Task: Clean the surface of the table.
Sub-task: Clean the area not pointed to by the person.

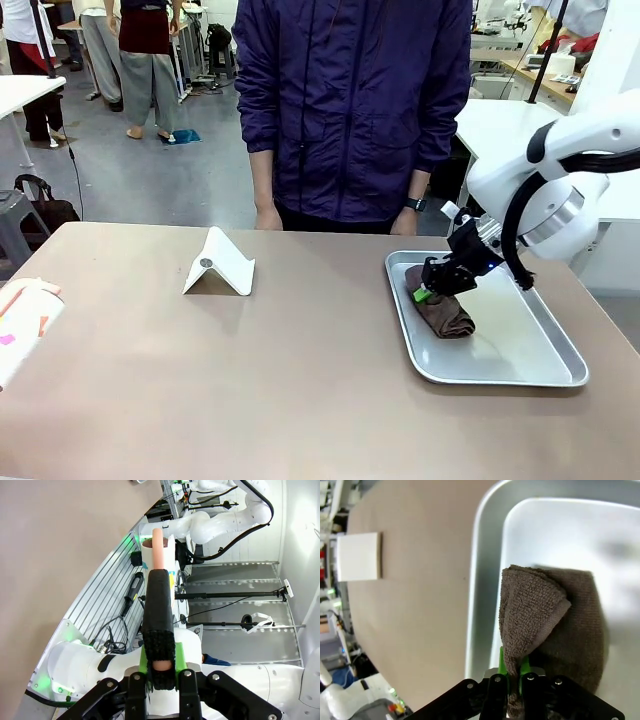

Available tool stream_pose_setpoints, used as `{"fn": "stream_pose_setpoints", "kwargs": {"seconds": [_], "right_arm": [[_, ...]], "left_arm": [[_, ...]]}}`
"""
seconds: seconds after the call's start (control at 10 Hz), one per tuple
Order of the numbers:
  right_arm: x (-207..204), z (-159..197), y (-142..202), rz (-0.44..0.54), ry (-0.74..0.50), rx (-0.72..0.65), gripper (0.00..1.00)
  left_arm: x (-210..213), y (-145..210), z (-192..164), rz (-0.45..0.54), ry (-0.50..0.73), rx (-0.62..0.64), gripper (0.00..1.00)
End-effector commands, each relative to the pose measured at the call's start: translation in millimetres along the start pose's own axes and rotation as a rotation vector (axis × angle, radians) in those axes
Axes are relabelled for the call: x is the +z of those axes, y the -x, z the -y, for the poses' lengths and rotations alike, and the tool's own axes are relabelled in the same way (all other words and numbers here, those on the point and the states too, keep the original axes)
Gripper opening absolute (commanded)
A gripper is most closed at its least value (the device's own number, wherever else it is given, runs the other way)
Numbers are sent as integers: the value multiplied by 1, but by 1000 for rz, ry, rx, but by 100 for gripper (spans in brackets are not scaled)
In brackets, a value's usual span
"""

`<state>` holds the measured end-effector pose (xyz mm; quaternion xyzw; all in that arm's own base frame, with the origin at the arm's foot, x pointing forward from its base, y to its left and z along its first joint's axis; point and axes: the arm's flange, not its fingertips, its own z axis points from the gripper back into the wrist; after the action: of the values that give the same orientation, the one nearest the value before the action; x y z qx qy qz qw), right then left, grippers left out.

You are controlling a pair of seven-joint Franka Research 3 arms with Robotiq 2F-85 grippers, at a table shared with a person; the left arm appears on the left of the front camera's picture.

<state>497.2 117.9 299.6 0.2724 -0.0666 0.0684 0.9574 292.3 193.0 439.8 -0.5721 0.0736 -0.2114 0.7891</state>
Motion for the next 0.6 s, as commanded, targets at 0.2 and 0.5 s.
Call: {"fn": "stream_pose_setpoints", "kwargs": {"seconds": [0.2, 0.5], "right_arm": [[-13, 2, 0, -20, -21, 47, 8], [-2, 18, 0, 14, 65, 10, 8]], "left_arm": [[3, 1, 4, 4, 4, 12, 22], [3, 1, 4, 4, 4, 12, 22]]}}
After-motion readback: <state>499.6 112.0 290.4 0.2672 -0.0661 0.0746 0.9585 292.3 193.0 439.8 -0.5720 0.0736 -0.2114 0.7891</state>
